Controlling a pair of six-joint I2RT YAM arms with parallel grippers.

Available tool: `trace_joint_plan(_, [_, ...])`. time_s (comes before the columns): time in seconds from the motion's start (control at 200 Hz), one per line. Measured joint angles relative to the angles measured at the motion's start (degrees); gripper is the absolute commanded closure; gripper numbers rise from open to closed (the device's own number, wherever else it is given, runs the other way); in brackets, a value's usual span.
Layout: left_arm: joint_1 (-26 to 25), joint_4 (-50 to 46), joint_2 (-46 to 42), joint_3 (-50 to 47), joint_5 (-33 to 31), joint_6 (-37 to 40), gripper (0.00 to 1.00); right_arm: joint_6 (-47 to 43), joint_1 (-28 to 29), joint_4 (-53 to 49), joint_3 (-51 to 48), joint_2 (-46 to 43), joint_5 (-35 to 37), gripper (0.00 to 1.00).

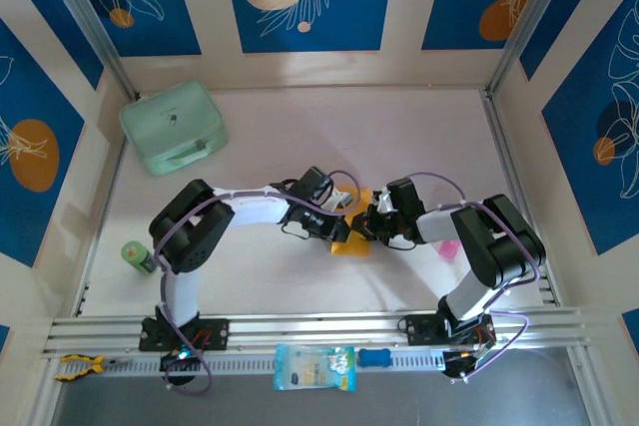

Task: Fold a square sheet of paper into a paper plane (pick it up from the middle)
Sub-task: Fold the triangle a second time at the center of the table.

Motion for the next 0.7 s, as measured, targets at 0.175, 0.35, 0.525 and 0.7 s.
trace_joint_plan(0.175, [0.0, -0.5, 1.9, 0.3, -1.6, 0.2, 0.90, 0.1, 0.2, 0.3, -0.2, 0.0, 0.0, 0.97])
trace_joint_plan(0.35, [0.1, 1.2, 1.5, -1.5, -2.4, 0.1, 0.93, 0.2, 0.2, 0.1, -0.2, -0.3, 0.2, 0.97])
trace_joint_plan(0.525, [0.1, 0.4, -0.1, -3.1, -3.0, 0.3, 0.94, 0.3, 0.7, -1.5, -0.2, -1.6, 0.7, 0.96])
trace_joint_plan(0.7, [0.1, -0.4, -0.7, -3.7, -3.0, 0.4, 0.95, 0.4, 3.0, -2.4, 0.0, -5.0, 2.1, 0.96])
